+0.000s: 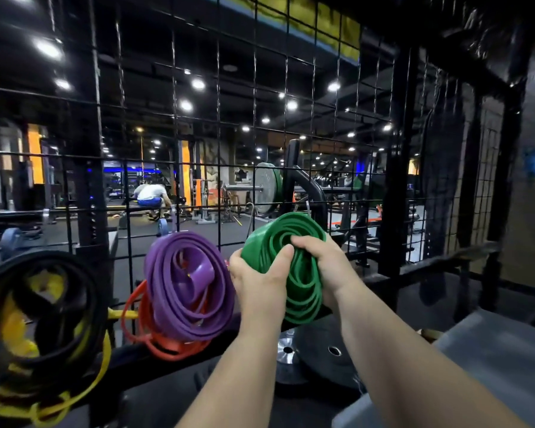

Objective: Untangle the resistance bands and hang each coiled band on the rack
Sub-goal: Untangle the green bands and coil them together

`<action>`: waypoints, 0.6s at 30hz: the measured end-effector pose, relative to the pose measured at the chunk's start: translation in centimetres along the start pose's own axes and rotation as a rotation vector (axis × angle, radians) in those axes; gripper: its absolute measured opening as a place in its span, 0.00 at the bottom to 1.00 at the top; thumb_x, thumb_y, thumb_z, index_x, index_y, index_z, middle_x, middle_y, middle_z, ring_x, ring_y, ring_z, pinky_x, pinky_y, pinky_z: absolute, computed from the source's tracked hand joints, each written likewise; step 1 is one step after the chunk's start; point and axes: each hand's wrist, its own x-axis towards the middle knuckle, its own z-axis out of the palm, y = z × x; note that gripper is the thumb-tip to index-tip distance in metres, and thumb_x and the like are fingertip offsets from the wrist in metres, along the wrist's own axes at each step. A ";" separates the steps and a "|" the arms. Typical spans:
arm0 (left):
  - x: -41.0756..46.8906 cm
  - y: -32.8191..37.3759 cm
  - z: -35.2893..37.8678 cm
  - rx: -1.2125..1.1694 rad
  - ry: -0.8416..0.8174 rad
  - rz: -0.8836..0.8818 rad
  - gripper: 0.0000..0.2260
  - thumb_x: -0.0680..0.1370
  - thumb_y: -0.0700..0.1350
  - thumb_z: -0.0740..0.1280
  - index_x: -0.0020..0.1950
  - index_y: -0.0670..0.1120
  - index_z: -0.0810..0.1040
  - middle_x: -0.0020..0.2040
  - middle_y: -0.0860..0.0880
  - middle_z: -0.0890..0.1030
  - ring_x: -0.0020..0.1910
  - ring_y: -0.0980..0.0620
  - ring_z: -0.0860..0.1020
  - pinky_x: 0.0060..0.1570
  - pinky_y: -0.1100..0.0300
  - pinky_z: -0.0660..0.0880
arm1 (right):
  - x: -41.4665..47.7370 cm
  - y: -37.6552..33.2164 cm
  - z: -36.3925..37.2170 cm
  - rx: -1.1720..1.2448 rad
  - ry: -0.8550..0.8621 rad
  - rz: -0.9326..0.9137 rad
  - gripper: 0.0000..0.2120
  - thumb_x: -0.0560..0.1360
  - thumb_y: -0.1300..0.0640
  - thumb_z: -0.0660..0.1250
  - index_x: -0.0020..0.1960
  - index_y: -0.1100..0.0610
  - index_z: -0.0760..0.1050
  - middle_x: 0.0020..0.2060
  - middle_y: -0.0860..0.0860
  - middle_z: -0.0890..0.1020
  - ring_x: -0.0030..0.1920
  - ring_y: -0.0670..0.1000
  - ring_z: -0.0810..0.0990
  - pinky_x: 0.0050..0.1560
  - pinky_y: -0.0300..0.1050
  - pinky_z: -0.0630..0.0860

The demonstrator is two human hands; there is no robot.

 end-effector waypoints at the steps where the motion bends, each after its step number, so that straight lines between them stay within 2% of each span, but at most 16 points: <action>1: 0.3 -0.1 0.2 -0.009 0.005 0.017 0.41 0.58 0.64 0.72 0.67 0.52 0.64 0.60 0.50 0.72 0.58 0.49 0.75 0.59 0.46 0.76 | 0.5 0.0 0.0 0.001 -0.004 -0.007 0.13 0.73 0.66 0.69 0.58 0.62 0.77 0.47 0.63 0.83 0.44 0.60 0.83 0.49 0.56 0.81; 7: 1.8 -0.8 1.5 -0.084 0.090 0.077 0.37 0.63 0.60 0.70 0.69 0.51 0.66 0.60 0.50 0.71 0.60 0.48 0.74 0.61 0.45 0.74 | 3.0 0.1 -0.1 -0.035 -0.063 -0.029 0.12 0.74 0.66 0.67 0.58 0.62 0.76 0.45 0.60 0.84 0.43 0.58 0.84 0.41 0.50 0.81; 10: 2.1 -1.5 1.8 -0.057 0.136 0.070 0.33 0.72 0.54 0.71 0.72 0.50 0.62 0.65 0.48 0.69 0.64 0.46 0.71 0.64 0.45 0.71 | 3.9 0.6 -0.1 -0.037 -0.078 0.017 0.11 0.74 0.65 0.68 0.57 0.61 0.76 0.45 0.60 0.84 0.42 0.58 0.84 0.42 0.51 0.80; 12: 2.4 -1.8 2.0 -0.040 0.174 0.084 0.33 0.73 0.53 0.71 0.74 0.48 0.61 0.68 0.47 0.68 0.67 0.45 0.69 0.66 0.45 0.69 | 4.6 1.0 -0.3 -0.019 -0.090 0.046 0.11 0.74 0.64 0.69 0.56 0.60 0.76 0.43 0.59 0.84 0.42 0.57 0.84 0.43 0.51 0.80; 14: 2.8 -2.1 2.1 -0.038 0.194 0.084 0.36 0.72 0.55 0.71 0.75 0.48 0.59 0.70 0.45 0.67 0.68 0.44 0.68 0.67 0.44 0.68 | 5.0 1.2 -0.4 -0.014 -0.116 0.078 0.11 0.74 0.63 0.69 0.56 0.60 0.76 0.41 0.57 0.85 0.40 0.56 0.85 0.42 0.49 0.80; 18: 2.9 -2.6 2.1 -0.052 0.221 0.071 0.32 0.75 0.52 0.70 0.75 0.49 0.59 0.67 0.44 0.70 0.64 0.44 0.71 0.64 0.48 0.70 | 5.4 2.1 -0.2 -0.071 -0.155 0.123 0.17 0.74 0.63 0.69 0.62 0.64 0.74 0.40 0.57 0.84 0.39 0.55 0.84 0.39 0.47 0.80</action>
